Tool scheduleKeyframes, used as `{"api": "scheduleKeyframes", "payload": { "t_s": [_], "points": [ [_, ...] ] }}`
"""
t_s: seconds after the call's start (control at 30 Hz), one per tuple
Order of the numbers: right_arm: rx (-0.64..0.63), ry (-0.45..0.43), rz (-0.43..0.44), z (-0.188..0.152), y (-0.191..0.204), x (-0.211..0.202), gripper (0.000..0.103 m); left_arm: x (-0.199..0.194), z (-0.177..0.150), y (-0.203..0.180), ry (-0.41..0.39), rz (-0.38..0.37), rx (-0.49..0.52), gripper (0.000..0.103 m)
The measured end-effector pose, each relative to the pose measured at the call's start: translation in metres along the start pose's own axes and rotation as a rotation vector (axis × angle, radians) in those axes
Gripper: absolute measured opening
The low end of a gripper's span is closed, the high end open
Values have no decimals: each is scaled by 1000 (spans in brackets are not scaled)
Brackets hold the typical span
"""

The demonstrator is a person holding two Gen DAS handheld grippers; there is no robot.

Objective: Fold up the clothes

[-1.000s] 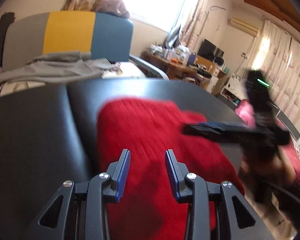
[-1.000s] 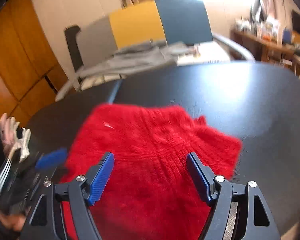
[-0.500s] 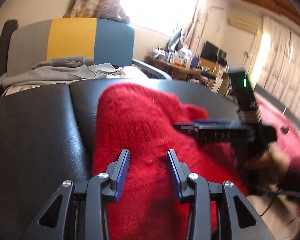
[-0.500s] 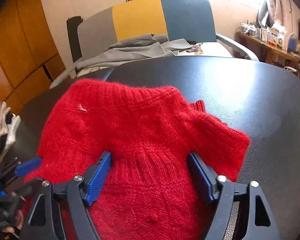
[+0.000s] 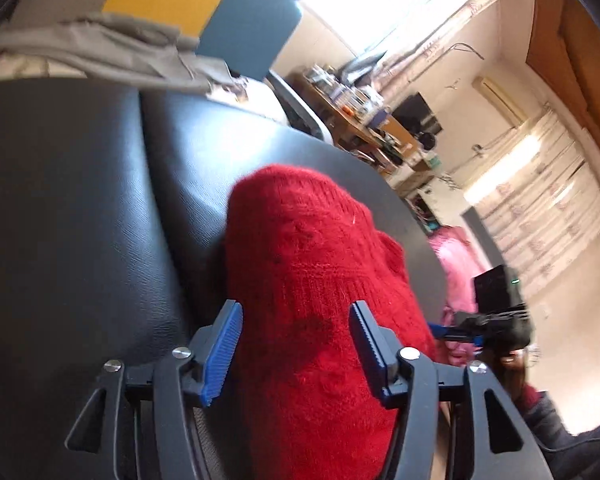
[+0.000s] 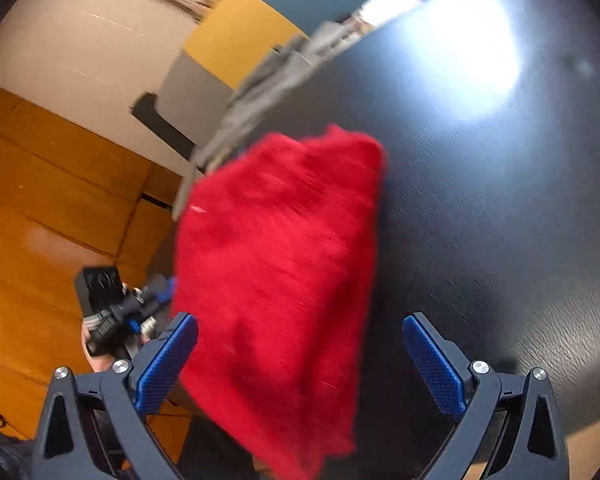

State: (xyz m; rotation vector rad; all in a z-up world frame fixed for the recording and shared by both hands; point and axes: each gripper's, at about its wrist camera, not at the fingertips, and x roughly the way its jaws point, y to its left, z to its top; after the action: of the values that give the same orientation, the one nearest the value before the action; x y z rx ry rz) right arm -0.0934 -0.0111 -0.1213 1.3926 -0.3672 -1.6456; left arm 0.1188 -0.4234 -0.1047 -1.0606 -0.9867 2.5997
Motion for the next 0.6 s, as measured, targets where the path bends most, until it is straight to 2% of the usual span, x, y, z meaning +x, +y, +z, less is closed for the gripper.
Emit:
{"api": "scheduleKeyframes", "payload": {
  "t_s": [0.07, 0.17, 0.27, 0.37, 0.43, 0.47, 0.5, 0.53, 0.57, 0.6],
  "points": [
    [8, 34, 27, 1, -3, 10, 103, 10, 2, 4, 36, -34, 6, 75],
    [-20, 62, 50, 10, 6, 27, 103, 29, 6, 9, 92, -61, 21, 80],
    [-24, 103, 108, 19, 16, 50, 103, 46, 10, 13, 132, -107, 20, 87],
    [-56, 127, 105, 20, 24, 62, 103, 57, 13, 7, 148, -96, 59, 89],
    [-84, 129, 83, 17, 29, 64, 102, 61, 17, 7, 158, -94, 34, 89],
    [-98, 125, 57, 14, 31, 64, 98, 62, 18, 6, 168, -99, 13, 87],
    [-113, 120, 31, 12, 32, 63, 79, 65, 20, 7, 178, -112, -7, 74],
    [-122, 112, 11, 9, 33, 63, 68, 66, 21, 7, 185, -123, -23, 65],
    [-128, 102, -6, 7, 33, 62, 66, 66, 19, 4, 175, -111, -10, 54],
    [-126, 93, -7, 4, 33, 62, 59, 65, 16, 0, 164, -98, 2, 50]
  ]
}}
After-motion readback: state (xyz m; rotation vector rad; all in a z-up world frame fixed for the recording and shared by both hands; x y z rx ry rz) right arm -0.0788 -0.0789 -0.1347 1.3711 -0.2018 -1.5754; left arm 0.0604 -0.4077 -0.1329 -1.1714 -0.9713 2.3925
